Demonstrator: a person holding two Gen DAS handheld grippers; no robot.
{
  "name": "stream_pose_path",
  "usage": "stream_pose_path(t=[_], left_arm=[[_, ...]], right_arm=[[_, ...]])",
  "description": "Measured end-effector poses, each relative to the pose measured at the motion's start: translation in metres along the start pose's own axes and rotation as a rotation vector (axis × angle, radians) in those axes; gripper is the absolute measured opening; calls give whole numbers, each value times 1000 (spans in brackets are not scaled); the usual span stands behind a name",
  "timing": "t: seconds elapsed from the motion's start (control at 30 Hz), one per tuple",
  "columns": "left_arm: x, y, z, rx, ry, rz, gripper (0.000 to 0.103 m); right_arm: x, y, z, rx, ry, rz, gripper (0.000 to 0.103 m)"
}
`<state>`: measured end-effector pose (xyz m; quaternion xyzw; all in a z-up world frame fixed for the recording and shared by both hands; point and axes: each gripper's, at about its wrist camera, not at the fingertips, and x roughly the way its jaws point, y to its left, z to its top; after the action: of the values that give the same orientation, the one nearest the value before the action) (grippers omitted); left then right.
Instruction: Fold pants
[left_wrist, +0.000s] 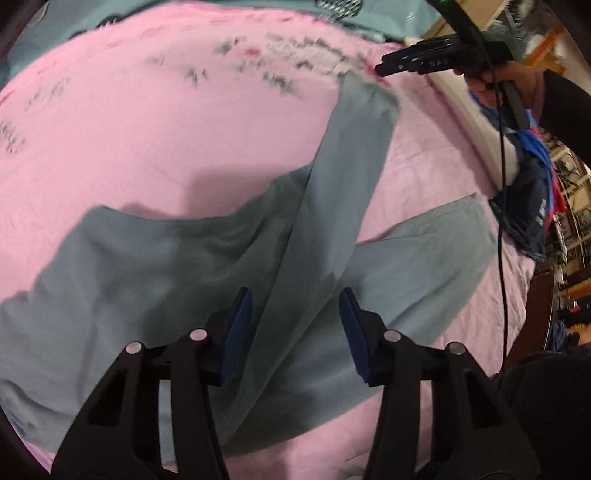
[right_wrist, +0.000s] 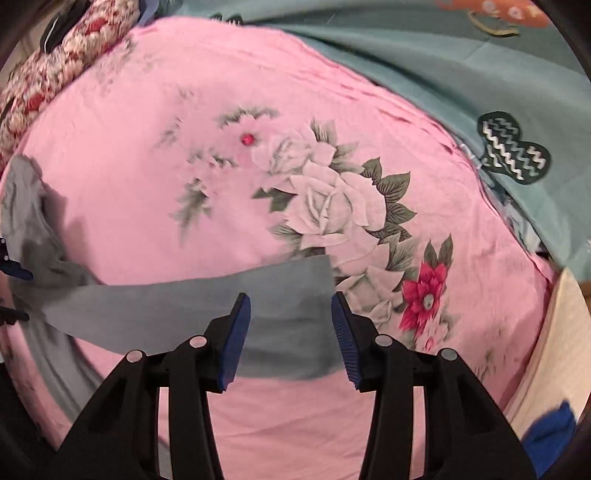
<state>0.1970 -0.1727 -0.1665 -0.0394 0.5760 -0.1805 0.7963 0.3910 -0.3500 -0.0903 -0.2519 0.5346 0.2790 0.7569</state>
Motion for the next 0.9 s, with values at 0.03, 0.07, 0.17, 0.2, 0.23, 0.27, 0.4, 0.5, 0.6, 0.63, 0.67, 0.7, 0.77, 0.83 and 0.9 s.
stream_pose_path(t=[0.03, 0.07, 0.17, 0.2, 0.23, 0.27, 0.4, 0.5, 0.6, 0.63, 0.67, 0.7, 0.77, 0.83, 0.9], left_arm=[[3, 1, -1, -19, 10, 7, 48], [7, 1, 1, -29, 17, 8, 48], [14, 8, 4, -62, 71, 23, 46], [18, 7, 6, -69, 73, 29, 45], [18, 9, 8, -81, 76, 28, 44], [17, 9, 10, -88, 78, 29, 41], [18, 7, 10, -90, 79, 49, 17], [10, -1, 7, -67, 62, 75, 11], [-11, -17, 2, -26, 15, 85, 11], [-20, -25, -1, -4, 3, 93, 11], [-29, -34, -7, 32, -5, 114, 11], [-36, -41, -11, 63, -11, 132, 11], [-45, -54, -24, 113, -16, 151, 11], [-45, -64, -40, 155, 10, 173, 11], [-37, -70, -57, 177, 67, 162, 11]], right_arm=[[9, -6, -2, -13, 8, 13, 45], [18, -9, -1, -30, 15, 31, 44], [39, -16, 2, -63, 32, 47, 38], [45, -19, 3, -67, 38, 52, 32], [51, -22, 4, -65, 45, 74, 26], [54, -23, 3, -65, 47, 86, 14], [46, -19, -5, -107, 10, 72, 3], [-1, -20, -26, -84, -99, 111, 3], [-59, -23, -60, -74, -193, 139, 3], [-78, -23, -76, -77, -215, 143, 3], [-98, -23, -95, -75, -232, 147, 3], [-114, -23, -112, -72, -241, 149, 3], [-133, -19, -146, -92, -230, 144, 3], [-133, -7, -187, -135, -201, 114, 3], [-114, 6, -236, -143, -120, 103, 3]])
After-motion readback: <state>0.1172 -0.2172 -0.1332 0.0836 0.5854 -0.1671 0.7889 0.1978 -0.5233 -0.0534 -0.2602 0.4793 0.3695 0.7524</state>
